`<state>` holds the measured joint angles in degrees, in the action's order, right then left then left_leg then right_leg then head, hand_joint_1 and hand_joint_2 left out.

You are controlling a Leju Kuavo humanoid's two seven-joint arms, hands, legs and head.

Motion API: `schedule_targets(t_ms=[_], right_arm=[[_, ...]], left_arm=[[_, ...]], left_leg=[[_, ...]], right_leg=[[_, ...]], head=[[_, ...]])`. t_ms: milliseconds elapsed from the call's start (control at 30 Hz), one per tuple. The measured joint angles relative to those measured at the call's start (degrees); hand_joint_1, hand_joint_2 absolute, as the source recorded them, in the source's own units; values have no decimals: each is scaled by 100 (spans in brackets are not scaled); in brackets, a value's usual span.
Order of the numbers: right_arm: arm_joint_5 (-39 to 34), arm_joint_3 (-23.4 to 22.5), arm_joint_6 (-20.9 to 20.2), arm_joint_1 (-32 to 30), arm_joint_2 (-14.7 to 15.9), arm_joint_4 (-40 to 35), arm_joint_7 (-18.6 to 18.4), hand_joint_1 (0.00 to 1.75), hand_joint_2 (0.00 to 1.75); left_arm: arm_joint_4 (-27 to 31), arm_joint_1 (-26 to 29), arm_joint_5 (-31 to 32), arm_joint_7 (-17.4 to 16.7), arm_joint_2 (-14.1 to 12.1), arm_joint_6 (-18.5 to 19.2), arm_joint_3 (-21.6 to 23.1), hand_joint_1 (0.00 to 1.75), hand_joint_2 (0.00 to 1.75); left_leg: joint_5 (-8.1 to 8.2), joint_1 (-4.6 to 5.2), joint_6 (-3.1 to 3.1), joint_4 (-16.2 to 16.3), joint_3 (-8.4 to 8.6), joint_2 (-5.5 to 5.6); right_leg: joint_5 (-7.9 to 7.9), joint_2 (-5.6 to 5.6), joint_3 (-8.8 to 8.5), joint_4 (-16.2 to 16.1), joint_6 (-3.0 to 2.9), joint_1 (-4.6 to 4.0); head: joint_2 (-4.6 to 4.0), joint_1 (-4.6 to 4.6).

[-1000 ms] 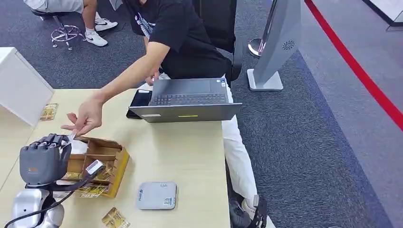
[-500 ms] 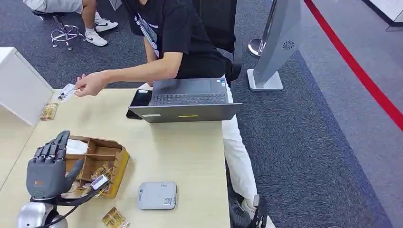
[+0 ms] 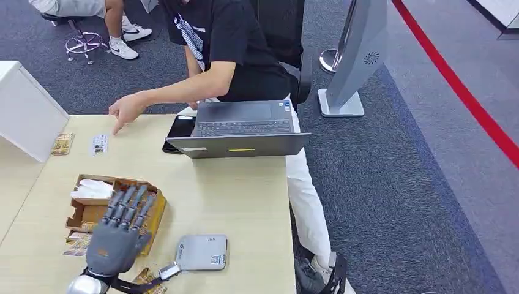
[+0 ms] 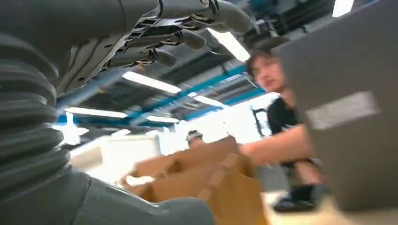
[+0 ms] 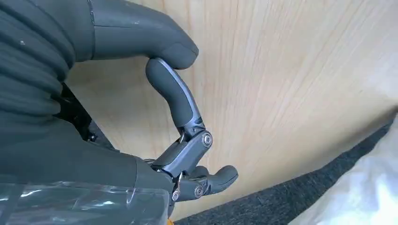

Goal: Pass the card to the sensor for recognition and then transmit it.

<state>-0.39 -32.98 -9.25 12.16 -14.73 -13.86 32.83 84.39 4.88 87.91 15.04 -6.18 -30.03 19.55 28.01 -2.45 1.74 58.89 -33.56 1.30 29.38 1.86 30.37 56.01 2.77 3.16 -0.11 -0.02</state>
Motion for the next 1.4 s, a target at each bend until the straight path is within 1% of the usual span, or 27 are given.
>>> schedule_targets(t_ms=[100, 200, 267, 367, 433, 467, 567, 700, 733, 767, 833, 967, 1167, 1300, 1400], right_arm=[[-42, 0, 2, -13, 0, -2, 13, 0, 175], [-35, 0, 7, -22, 2, -2, 24, 0, 175], [-37, 6, 17, -21, 2, -2, 48, 0, 175], [-42, 11, 35, -29, 11, -2, 107, 0, 175], [-57, 11, 35, -47, 15, -2, 116, 0, 175], [-61, 13, 35, -56, 15, -2, 127, 0, 175], [-52, 15, 101, -70, 20, -2, 173, 0, 175], [-33, 39, 192, -87, 24, -2, 221, 0, 175], [-28, 53, 212, -92, 28, -2, 225, 0, 175], [-28, 65, 232, -100, 28, -2, 232, 0, 175], [-24, 94, 251, -122, 31, -4, 240, 0, 175], [50, 151, 323, -123, 31, -4, 247, 0, 175], [66, 210, 323, -121, 31, -2, 245, 0, 175], [68, 253, 323, -119, 31, -4, 245, 0, 175], [74, 278, 326, -119, 31, -4, 245, 0, 175]], left_arm=[[61, 104, 0, -127, -101, 57, 456, 0, 175], [110, 137, 0, -160, -193, 75, 674, 0, 175], [118, 139, 0, -184, -243, 186, 800, 0, 175], [118, 152, 2, -425, -381, 374, 1094, 0, 175], [118, 161, 0, -610, -495, 440, 1313, 0, 175], [129, 174, -9, -645, -548, 453, 1408, 0, 175], [223, 239, -7, -737, -707, 466, 1564, 0, 175], [470, 352, 0, -1117, -1022, 361, 1614, 0, 175], [543, 382, -4, -1190, -1085, 300, 1599, 0, 175], [620, 427, -26, -1187, -1154, 248, 1529, 0, 175], [724, 506, -158, -1010, -1238, 223, 1255, 0, 175], [737, 596, -407, -604, -1248, 219, 572, 0, 175], [691, 625, -568, -468, -1227, 223, -91, 0, 175], [625, 628, -584, -451, -1216, 223, -324, 0, 175], [566, 628, -614, -359, -1187, 241, -430, 0, 175]], left_leg=[[0, 0, 0, 0, 0, 0], [0, 0, 0, 0, 0, 0], [0, 0, 0, 0, 1, 0], [0, 0, 0, 0, 1, 0], [0, 0, 0, 0, 0, 0], [0, 0, 0, 0, 0, 0], [1, 0, 0, 0, 0, 0], [1, -1, 0, -1, 0, 1], [1, -1, 0, -2, 0, 1], [1, -1, 0, -3, 0, 0], [0, -1, 0, -3, 0, 0], [0, -1, 0, -2, 0, 1], [0, -1, 0, -2, 0, 2], [0, -1, 0, -2, 0, 2], [0, -1, 0, -2, 0, 2]], right_leg=[[0, 0, 0, 0, 0, 0], [0, 0, -1, 0, 0, 0], [0, -1, -1, 0, 0, 0], [0, -1, -2, 0, 0, 0], [0, -1, -2, 0, 0, 0], [0, 0, -2, 0, 0, 0], [1, 1, -2, 0, 0, 0], [3, -2, -2, 0, -3, -1], [3, -2, -3, 1, -4, -1], [3, -1, -3, 1, -4, -1], [3, -2, -3, 1, -4, -1], [3, -2, -5, 1, -4, -1], [3, -2, -6, 1, -4, -1], [3, -3, -5, 1, -4, -1], [3, -3, -5, 1, -4, -1]], head=[[0, -2], [0, -2], [0, -2], [0, 0], [0, 0], [0, 0], [0, 0], [0, 0], [0, -2], [0, -2], [0, 2], [0, 0], [0, 0], [0, -2], [0, 0]])
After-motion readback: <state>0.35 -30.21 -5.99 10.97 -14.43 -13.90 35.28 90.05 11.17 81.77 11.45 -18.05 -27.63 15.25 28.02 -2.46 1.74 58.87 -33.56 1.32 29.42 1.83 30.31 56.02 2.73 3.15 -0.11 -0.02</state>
